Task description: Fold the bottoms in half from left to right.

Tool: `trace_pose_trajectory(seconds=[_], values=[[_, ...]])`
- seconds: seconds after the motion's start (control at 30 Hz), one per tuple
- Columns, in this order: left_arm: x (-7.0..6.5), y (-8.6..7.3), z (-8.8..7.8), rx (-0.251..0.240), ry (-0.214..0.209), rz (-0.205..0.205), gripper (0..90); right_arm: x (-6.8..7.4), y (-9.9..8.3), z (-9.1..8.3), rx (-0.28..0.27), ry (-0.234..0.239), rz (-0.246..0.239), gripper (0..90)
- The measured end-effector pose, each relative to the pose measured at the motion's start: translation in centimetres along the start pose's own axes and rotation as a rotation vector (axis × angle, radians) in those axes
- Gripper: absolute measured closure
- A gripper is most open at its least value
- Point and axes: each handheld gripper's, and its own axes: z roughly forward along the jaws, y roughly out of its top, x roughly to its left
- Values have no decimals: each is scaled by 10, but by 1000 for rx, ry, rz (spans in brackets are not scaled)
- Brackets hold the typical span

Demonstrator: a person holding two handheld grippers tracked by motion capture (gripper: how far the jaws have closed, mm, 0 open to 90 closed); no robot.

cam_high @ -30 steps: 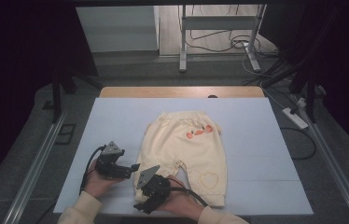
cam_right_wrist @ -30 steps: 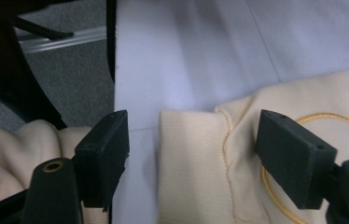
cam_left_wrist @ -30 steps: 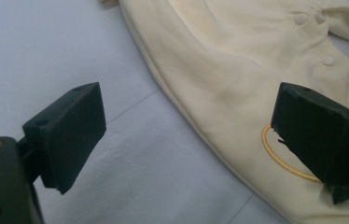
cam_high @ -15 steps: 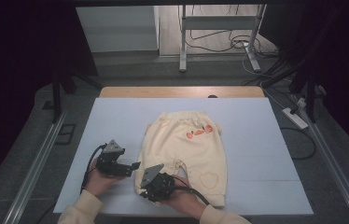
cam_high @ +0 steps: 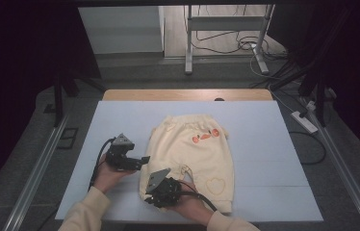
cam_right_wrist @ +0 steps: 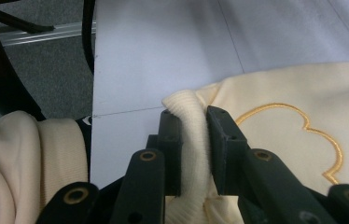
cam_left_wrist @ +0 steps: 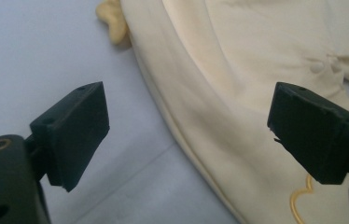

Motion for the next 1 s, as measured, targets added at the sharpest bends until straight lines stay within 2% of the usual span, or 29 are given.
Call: trace_pose_trajectory(seconds=[0.23,0.37,0.57,0.63,0.87,1.0], values=[[-1,17,9,12,-15,19,134,-1,-1,0,-2,7,6,755],[-3,20,11,17,-13,35,134,-2,-1,0,-4,13,21,756],[-4,27,17,14,-23,30,142,-2,-1,-1,-8,17,26,758],[-4,29,20,27,-20,41,142,-2,-1,-1,-8,16,22,758],[-4,38,25,16,-20,38,144,-2,-1,-1,-7,15,14,758],[-3,41,29,27,-13,40,144,-2,-1,-1,-9,15,17,758]])
